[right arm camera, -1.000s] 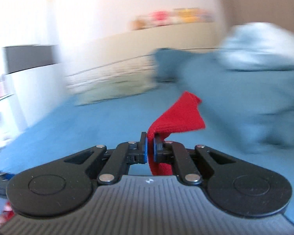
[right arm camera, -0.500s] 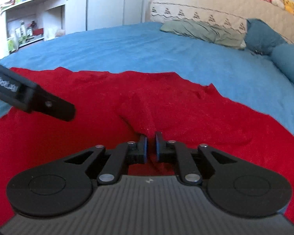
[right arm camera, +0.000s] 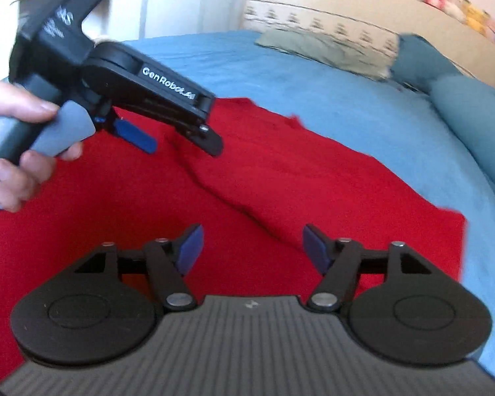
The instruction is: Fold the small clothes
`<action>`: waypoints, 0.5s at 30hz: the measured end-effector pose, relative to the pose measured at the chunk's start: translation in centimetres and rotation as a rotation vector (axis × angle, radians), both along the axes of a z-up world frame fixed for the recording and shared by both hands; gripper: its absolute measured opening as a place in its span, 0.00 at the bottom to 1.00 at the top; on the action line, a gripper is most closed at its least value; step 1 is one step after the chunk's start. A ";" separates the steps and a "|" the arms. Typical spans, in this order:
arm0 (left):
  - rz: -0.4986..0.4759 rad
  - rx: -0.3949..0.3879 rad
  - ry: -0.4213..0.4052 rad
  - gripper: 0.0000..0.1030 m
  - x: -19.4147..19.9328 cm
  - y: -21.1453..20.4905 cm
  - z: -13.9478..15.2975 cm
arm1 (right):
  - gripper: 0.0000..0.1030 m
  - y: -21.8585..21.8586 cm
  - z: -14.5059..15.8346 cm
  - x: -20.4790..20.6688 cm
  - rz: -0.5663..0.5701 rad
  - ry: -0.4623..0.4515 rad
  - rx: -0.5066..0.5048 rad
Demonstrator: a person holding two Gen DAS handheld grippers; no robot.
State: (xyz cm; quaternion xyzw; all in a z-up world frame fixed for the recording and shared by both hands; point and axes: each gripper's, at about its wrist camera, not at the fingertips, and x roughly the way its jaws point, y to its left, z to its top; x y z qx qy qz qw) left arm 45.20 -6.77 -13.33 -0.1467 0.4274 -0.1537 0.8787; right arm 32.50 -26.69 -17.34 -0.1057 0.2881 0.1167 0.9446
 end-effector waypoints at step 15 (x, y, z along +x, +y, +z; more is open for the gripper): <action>0.079 0.083 -0.052 0.04 -0.1 -0.7 -0.2 | 0.98 -6.8 -0.5 -2.3 -0.362 -0.002 0.029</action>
